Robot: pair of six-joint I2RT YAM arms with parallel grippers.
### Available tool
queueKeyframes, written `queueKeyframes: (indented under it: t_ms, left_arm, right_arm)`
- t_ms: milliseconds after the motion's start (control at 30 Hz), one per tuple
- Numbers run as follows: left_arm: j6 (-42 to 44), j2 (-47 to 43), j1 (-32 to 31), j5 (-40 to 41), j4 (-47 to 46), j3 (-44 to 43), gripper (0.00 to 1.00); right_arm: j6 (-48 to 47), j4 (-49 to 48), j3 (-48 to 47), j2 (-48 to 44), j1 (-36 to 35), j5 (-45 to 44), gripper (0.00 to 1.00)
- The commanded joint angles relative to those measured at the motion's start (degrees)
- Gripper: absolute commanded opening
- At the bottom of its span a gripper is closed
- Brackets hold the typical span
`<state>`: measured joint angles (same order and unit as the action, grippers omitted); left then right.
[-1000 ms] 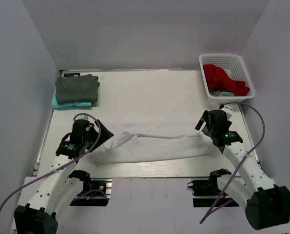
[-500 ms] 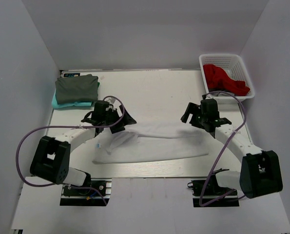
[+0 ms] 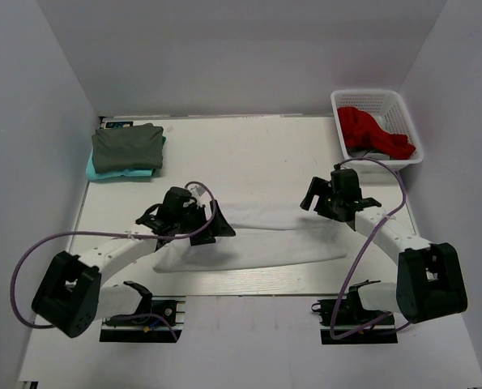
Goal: Fold and stack the t-shirts
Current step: Fold the other side of the tshirt into a rectangle
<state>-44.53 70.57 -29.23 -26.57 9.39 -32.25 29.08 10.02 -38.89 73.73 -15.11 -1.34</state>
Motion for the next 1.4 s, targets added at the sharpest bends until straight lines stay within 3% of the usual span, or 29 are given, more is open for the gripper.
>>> queueKeyframes:
  t_ms: [0,100,233,333,533,633,733,900,1100,1233,1367]
  left_arm:
    - [2.60,-4.21,-0.65,1.87,5.54,-3.59,1.00]
    - [4.72,-6.31,-1.18,4.23,7.75,-6.76,1.00]
    - [5.51,-7.55,-0.48,21.59,12.23,-8.96,1.00]
    - [4.98,-4.92,0.32,27.08,12.06,-9.59,1.00]
    - [4.37,4.75,-0.74,19.46,7.06,-8.01,1.00]
    - [4.37,5.64,-1.26,7.00,-2.33,-2.05,1.00]
    - [3.32,4.68,-1.26,3.71,-4.38,2.27,1.00]
    - [3.31,0.73,-1.26,11.52,2.90,1.41,1.00]
    - [3.41,-1.83,-0.74,21.63,13.02,-7.90,1.00]
    - [-2.81,-0.17,0.23,33.38,25.80,-14.41,1.00]
    - [-6.96,2.03,0.23,36.85,30.25,-14.44,1.00]
  right_arm:
    - [-0.87,-0.70,-1.26,-1.49,0.17,-0.77,0.90]
    - [-1.22,-1.32,-2.58,-1.23,0.08,-0.33,0.90]
    - [-1.22,-1.32,-4.43,-0.08,0.00,0.73,0.90]
    - [-1.22,-1.41,-4.17,0.18,-0.18,0.73,0.90]
    - [-2.63,1.05,-4.96,0.88,0.00,-0.50,0.90]
    - [-2.54,0.97,-4.96,1.59,0.08,-1.03,0.90]
    - [-2.19,1.49,-6.10,3.86,0.01,-1.03,0.90]
    - [-1.83,0.17,-6.28,5.63,-0.09,-0.41,0.90]
    - [-2.10,-1.40,-7.08,9.49,-0.09,0.73,0.90]
    - [-1.13,-4.47,-6.19,14.31,-0.27,6.79,0.90]
    - [-0.25,-3.61,-5.93,16.18,-0.27,6.62,0.90]
